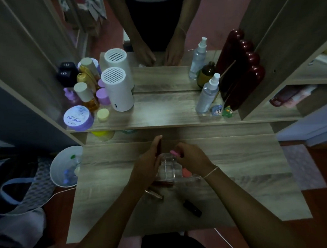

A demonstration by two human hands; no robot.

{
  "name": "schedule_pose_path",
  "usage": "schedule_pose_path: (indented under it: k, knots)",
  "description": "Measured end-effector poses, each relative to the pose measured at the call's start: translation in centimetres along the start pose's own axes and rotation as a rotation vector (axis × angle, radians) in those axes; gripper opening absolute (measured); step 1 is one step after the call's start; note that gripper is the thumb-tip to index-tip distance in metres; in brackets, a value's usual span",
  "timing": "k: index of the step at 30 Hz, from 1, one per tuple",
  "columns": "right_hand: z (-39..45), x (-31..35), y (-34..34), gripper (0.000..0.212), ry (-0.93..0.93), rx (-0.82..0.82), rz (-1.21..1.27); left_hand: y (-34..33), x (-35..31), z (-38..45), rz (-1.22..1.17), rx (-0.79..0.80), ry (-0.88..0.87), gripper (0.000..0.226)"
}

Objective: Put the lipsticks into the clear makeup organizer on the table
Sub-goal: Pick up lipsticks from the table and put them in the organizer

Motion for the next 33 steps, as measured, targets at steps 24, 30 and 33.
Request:
schedule_pose_path:
  k: [24,30,33]
  knots:
    - [1.6,1.8,-2.1,0.014,-0.059,0.003,-0.148,-1.4,1.5,1.6,0.201,0.069,-0.053,0.018]
    - [1.5,1.8,-2.2,0.021,-0.047,-0.004,-0.151,-1.3,1.5,1.3,0.224,0.062,-0.054,0.023]
    - [1.3,1.7,-2.3,0.029,-0.045,0.001,-0.143,-1.3,1.4,1.1,0.214,0.072,-0.029,0.028]
Point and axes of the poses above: each hand's wrist, its own z-axis towards the middle knuckle, its own y-axis out of the back of the hand, x = y × z, the point moved 4 cm from there along z, towards the middle knuckle, and after that the axes turned 1 degree about -z, right-handed, at the moved point
